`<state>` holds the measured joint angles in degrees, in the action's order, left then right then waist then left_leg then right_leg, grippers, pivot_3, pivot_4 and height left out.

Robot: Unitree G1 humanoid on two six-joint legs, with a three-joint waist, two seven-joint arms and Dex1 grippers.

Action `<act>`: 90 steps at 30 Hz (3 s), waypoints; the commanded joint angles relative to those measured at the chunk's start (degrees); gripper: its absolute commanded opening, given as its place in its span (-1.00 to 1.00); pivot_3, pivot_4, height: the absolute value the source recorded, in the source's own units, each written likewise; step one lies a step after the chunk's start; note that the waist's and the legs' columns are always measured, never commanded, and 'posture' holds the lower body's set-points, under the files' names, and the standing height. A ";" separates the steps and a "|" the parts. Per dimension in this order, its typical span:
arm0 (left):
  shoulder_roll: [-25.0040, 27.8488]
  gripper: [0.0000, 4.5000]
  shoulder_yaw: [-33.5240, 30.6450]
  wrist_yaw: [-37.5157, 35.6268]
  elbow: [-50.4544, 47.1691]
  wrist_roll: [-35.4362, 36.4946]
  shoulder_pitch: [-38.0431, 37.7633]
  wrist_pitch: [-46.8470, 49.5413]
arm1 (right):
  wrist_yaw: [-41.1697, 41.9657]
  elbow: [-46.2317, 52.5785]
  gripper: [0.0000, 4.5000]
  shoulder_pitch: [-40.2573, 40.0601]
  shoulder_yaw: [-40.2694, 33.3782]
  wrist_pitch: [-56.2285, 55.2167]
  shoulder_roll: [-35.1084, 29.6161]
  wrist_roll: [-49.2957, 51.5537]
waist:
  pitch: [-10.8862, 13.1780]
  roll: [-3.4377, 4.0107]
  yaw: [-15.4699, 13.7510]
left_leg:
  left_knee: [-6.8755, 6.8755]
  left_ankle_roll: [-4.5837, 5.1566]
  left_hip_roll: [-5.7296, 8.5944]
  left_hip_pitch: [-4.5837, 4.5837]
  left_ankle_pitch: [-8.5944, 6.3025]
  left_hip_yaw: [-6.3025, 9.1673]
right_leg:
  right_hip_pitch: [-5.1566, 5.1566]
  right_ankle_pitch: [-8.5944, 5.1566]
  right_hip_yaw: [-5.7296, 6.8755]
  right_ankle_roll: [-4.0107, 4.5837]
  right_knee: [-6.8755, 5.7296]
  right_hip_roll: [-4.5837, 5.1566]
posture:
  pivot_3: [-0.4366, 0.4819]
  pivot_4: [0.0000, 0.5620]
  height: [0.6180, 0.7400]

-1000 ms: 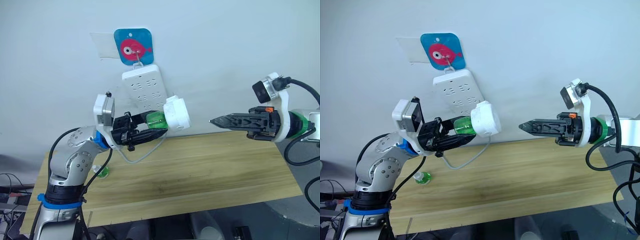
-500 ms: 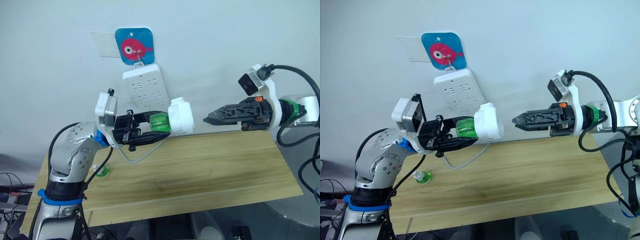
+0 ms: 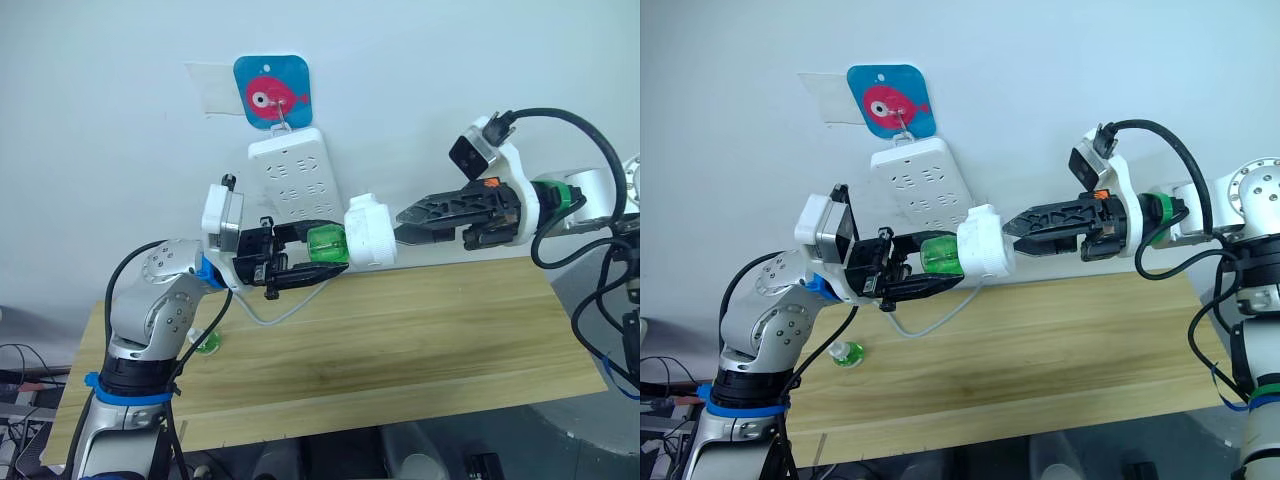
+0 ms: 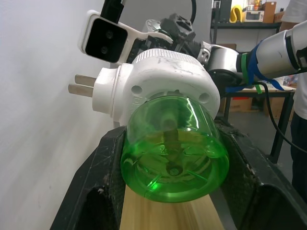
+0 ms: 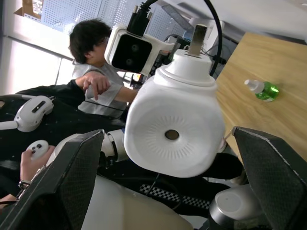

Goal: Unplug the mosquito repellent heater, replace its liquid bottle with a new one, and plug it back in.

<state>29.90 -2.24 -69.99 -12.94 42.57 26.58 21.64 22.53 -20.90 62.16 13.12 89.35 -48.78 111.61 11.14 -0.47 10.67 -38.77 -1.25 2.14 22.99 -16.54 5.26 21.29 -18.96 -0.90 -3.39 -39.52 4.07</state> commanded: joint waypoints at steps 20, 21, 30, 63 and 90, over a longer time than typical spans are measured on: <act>-2.61 0.01 1.85 0.33 0.37 -2.36 0.93 -1.84 | -6.47 -0.53 1.00 -0.15 -0.69 -0.86 7.96 1.39 | 0.80 -0.03 -1.75 | -0.05 0.03 0.00 0.00 -0.02 0.03 | 0.00 0.01 -0.01 0.00 -0.06 0.03 | -0.43 -0.17 1.00; -2.47 0.01 1.81 0.30 0.23 -2.22 0.80 -1.62 | -6.61 -0.53 1.00 -0.31 -0.78 -0.89 8.14 1.39 | 1.01 -0.05 -1.81 | -0.05 0.03 0.00 0.00 -0.02 0.03 | 0.00 0.01 -0.01 0.00 -0.06 0.03 | -0.43 -0.16 1.00; -1.52 0.01 1.30 0.76 -1.56 -1.26 -1.15 -0.23 | -6.69 -0.58 1.00 -1.66 -1.19 -0.56 8.75 1.39 | 2.88 -0.11 -2.61 | -0.06 0.04 -0.01 0.06 -0.02 0.05 | 0.05 0.02 0.01 0.01 -0.01 0.05 | -0.42 -0.03 1.00; -0.75 0.01 2.13 1.38 -1.60 -3.66 -1.51 -1.70 | -4.20 -0.34 0.42 -1.87 -1.29 0.59 8.15 1.39 | 4.53 -0.27 -2.76 | -0.06 0.04 0.00 0.51 -0.02 0.18 | 0.32 0.03 0.18 0.02 0.20 0.11 | -0.44 0.02 1.00; -0.02 0.99 1.72 1.33 -1.63 -6.08 -1.10 -6.05 | -2.61 0.74 0.42 -2.82 -0.83 0.33 6.70 1.39 | 4.54 -0.26 -2.75 | -0.12 -0.02 0.01 0.92 0.01 0.22 | 0.57 0.12 0.27 0.00 0.43 0.12 | -0.44 0.00 1.00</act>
<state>30.03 0.61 -68.26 -13.00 36.64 25.35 17.84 18.78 -22.10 59.22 13.64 89.43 -41.38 110.95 15.68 -0.73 7.92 -38.88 -1.26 2.15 23.92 -16.53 5.48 21.86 -18.84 -0.63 -3.39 -39.09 4.19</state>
